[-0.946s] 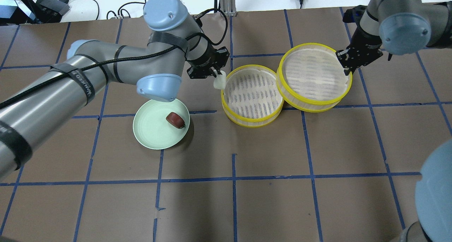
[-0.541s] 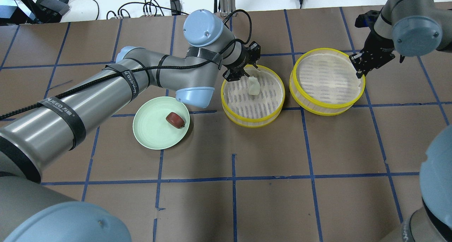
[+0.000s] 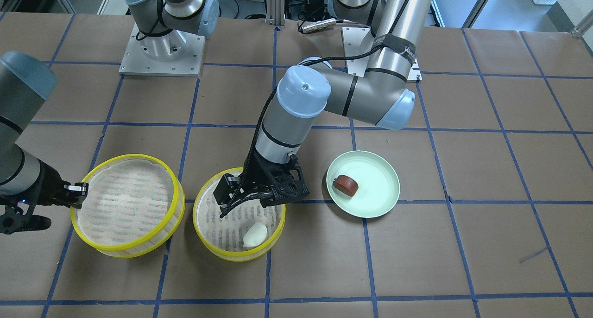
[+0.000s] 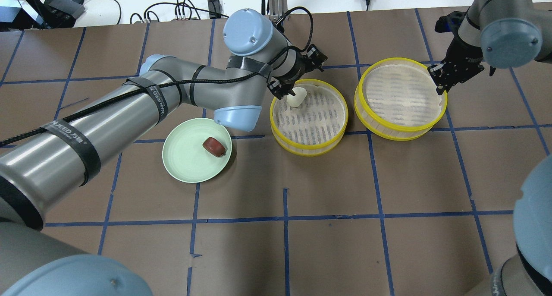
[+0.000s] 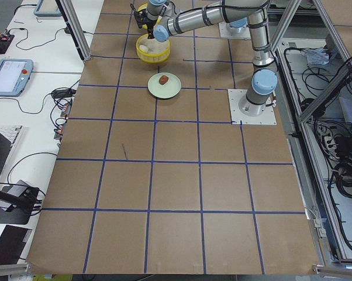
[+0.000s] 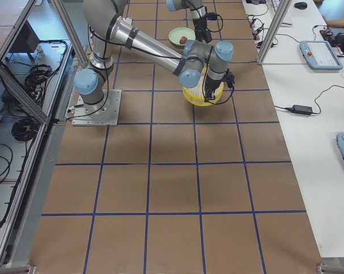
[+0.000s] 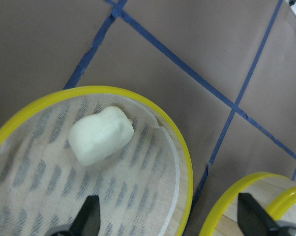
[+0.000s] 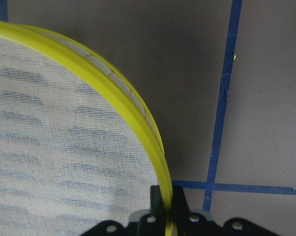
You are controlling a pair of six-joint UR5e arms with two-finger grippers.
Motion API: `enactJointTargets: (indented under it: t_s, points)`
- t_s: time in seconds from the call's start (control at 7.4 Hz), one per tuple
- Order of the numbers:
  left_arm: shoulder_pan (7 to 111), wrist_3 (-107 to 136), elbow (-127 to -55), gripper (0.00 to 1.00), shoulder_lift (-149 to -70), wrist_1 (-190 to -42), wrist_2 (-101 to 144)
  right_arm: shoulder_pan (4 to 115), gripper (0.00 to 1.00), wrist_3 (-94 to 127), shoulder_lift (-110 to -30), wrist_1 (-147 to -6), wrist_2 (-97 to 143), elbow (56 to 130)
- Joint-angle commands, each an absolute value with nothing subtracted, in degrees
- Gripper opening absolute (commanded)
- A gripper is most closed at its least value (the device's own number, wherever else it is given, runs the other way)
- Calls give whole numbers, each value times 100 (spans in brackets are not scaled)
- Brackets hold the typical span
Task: Place buns in different layers of steamer
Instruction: 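Restack the top tier with the right gripper while the left moves to the bowl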
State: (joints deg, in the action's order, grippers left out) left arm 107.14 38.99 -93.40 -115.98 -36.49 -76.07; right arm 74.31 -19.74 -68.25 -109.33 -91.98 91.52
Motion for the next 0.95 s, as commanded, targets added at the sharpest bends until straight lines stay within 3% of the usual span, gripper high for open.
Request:
enactJointTargets:
  t_s: [0.0,0.41,0.81]
  points:
    - [9803,1914,-9981,100,-10928,-4173,-7576,7619,7,-1278,-6934,-10820,-9141,9158]
    - [9116,565,-10844,100,-10601,-4236,-7646,8715,7,573,-6952,-10802,-9132,9167]
    - [8982,387,-11021,100,-10599,-4263,-7673,9622,7,2316,-6926,-10846,-9088,9150]
